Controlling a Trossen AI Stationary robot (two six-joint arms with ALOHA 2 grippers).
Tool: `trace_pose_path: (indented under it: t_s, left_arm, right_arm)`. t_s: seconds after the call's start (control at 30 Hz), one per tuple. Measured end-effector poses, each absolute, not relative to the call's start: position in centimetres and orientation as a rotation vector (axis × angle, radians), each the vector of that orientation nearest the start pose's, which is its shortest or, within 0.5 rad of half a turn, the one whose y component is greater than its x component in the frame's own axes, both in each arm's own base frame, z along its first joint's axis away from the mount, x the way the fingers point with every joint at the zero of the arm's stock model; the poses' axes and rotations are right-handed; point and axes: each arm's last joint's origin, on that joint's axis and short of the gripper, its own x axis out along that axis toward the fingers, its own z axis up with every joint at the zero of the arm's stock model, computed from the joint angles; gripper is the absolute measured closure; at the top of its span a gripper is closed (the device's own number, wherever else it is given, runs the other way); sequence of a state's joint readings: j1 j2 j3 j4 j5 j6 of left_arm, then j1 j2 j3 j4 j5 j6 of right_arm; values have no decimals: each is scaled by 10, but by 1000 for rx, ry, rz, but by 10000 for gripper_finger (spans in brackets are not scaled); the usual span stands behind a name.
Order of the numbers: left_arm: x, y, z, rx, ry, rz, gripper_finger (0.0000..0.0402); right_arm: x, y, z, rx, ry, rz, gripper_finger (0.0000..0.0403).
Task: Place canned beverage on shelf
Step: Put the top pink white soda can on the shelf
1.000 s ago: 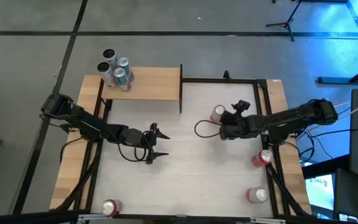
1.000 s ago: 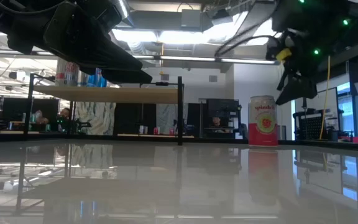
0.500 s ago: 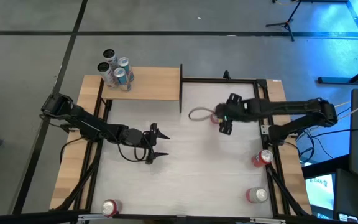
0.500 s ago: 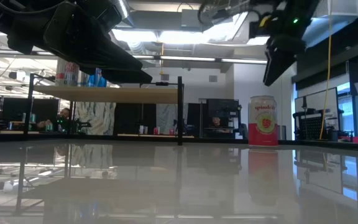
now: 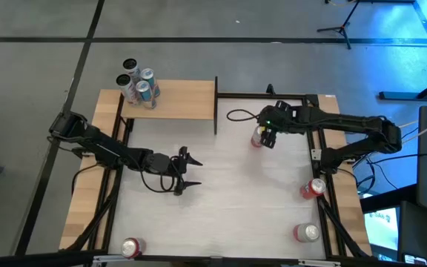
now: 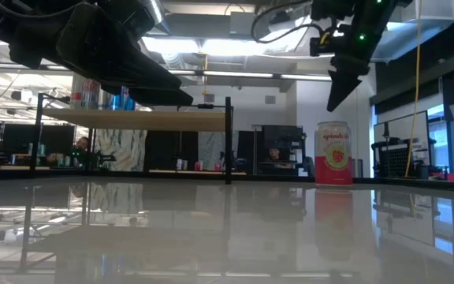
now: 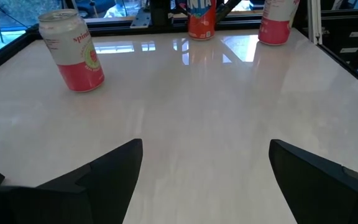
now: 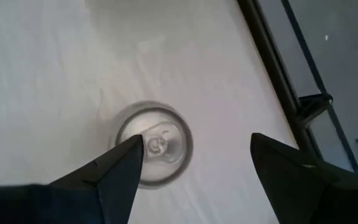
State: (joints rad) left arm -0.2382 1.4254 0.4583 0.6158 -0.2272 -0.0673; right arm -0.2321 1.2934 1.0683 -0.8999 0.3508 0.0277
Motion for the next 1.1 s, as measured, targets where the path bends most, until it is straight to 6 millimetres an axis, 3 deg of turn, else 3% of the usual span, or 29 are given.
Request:
trace_pose_path:
  t_s: [0.13,0.37,0.7,1.1]
  left_arm:
    - [255,-55,164,14,342,1,61]
    - [255,-55,164,14,342,1,61]
    - [255,-55,164,14,341,1,61]
    - [255,-55,164,13,337,1,61]
  right_arm:
    - [233,-64,276,4,1110,-530,97]
    - [234,-63,275,34,1112,-484,10]
    - [234,-62,275,29,1117,-455,80]
    - [232,-87,263,207,1112,-353,97]
